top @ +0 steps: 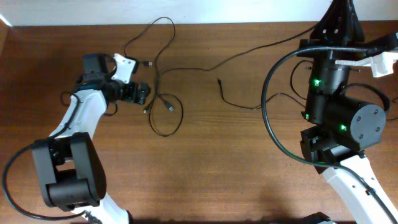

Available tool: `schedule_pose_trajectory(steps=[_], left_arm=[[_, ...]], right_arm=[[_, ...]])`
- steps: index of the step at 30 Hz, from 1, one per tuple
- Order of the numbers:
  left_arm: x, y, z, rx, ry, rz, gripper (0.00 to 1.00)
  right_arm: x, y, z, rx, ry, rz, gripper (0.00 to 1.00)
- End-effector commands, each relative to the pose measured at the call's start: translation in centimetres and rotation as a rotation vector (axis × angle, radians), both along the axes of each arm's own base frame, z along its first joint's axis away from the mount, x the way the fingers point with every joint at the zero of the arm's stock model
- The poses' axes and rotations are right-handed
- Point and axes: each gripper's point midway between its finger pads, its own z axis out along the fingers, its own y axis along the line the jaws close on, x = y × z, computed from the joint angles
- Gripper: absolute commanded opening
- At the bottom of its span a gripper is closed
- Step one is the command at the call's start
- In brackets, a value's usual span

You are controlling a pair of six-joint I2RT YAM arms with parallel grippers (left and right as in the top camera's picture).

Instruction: Untangle cables

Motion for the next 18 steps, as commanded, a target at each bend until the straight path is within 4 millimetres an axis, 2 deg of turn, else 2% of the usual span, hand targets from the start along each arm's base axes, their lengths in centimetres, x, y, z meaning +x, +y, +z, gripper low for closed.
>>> schedule_pose_trajectory(steps=[1, 3, 5, 8, 11, 14, 18], left_arm=[[-0.1, -1.8, -2.4, 0.048, 0.038, -0.038, 0.99], [-0.3, -3.1, -3.8, 0.05, 0.068, -0.065, 0.99], [-0.2, -4.0, -4.1, 0.044, 0.071, -0.075, 0.99], [0.6, -4.4, -4.0, 0.058, 0.039, -0.07, 0.99], [1.3, -4.7, -4.9, 0.079, 0.023, -0.071, 0.99], [2.9, -5.6, -4.0, 0.078, -0.055, -0.081, 0.99], [5.0, -5.3, -3.1, 0.154, -0.152, -0.045, 0.99]], right_arm=[[-0.2, 0.7, 0.5, -0.027, -0.019, 0.038, 0.04], [-0.2, 0.7, 0.5, -0.027, -0.018, 0.038, 0.04], [-0.2, 0.6, 0.5, -0.027, -0.018, 0.037, 0.04], [0.2, 0.8, -0.1, -0.037, 0.013, 0.039, 0.04], [0.4, 0.9, -0.4, -0.042, 0.027, 0.039, 0.04], [0.5, 1.4, -0.5, -0.06, 0.031, 0.058, 0.04], [0.6, 2.1, -0.6, -0.086, 0.031, 0.089, 0.04]])
